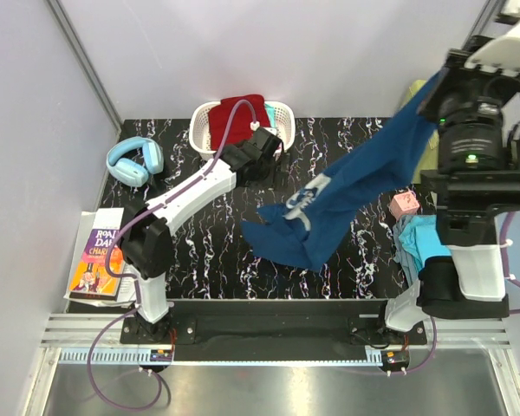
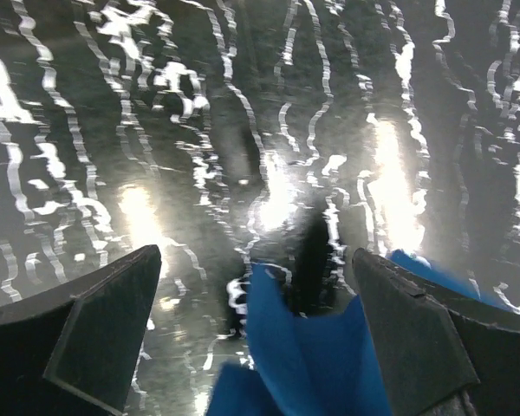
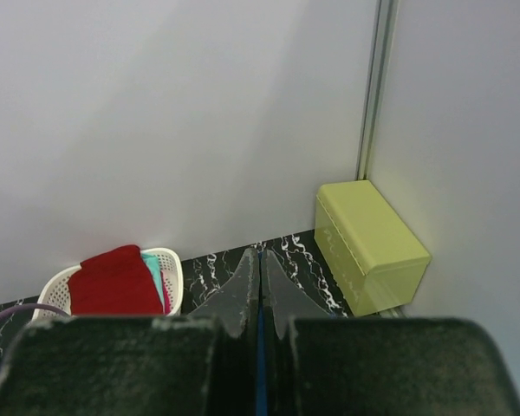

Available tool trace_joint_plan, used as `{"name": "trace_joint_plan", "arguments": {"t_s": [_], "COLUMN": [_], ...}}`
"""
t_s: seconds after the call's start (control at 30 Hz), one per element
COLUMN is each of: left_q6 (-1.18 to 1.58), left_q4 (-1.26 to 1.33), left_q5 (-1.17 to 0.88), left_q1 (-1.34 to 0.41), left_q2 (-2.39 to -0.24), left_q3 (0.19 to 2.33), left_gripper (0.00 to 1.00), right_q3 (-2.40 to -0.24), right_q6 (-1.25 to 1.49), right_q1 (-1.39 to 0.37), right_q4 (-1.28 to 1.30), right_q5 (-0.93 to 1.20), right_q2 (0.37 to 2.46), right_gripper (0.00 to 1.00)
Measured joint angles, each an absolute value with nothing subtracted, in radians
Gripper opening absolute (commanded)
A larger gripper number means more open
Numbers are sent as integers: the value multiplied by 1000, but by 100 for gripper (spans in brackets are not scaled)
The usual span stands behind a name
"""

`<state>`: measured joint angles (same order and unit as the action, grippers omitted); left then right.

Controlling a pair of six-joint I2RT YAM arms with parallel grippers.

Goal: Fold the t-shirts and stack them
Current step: Flatten out the tshirt

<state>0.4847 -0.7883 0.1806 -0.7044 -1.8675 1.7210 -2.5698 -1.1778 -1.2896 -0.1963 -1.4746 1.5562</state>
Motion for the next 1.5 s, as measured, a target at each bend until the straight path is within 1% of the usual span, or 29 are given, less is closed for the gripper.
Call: {"name": "trace_joint_plan", "arguments": {"t_s": [0.33,0.57,0.73,1.0,1.23,1.27,1.3,1.33,1.4,1.43,1.5], "left_q6": [530,558,562,562,567,567,567,567,575,578,588], "left_q4": [-747,-726,-720,-699,-689,-685,-681,-675,-656,-642,-610], "left_q5": [10,-81,-103,-129,-226,-237,-251,-268,-303,-323,-354], "left_q1": [-669,-699,-729,-728,-730,-733,-738,-745,-757,-763,-773], "left_q2": [-1912,-2001,-2033,-2033,-2046,-2047,-2047,-2047,-2047,-2047,-2044], "left_q3": [1851,1932,1952,1952,1990,1993,1995,1995,1995,1990,1973], "left_gripper": [99,99,99,99,99,95,89,71,51,30,1], "right_q3": [-2548,-2531,-2529,-2540,-2544,-2545,-2546,-2546,-2547,-2547,-2547], "right_q6": [-1239,-1236,-1218,-1210,-1208,-1208,-1209,-1212,-1221,-1225,-1234], "right_q1": [-1290,-1290,-1308,-1376,-1388,-1391,-1394,-1396,-1404,-1408,-1412], "right_q4": [-242,-212,-185,-158,-154,-159,-161,-167,-188,-195,-205], "right_q5": [-1486,-1504,-1508,-1507,-1509,-1509,-1510,-1510,-1510,-1510,-1510], "right_q2": [1520,1534,1568,1689,1707,1707,1707,1708,1714,1716,1724], "right_gripper": [0,0,0,0,0,0,0,0,0,0,0]}}
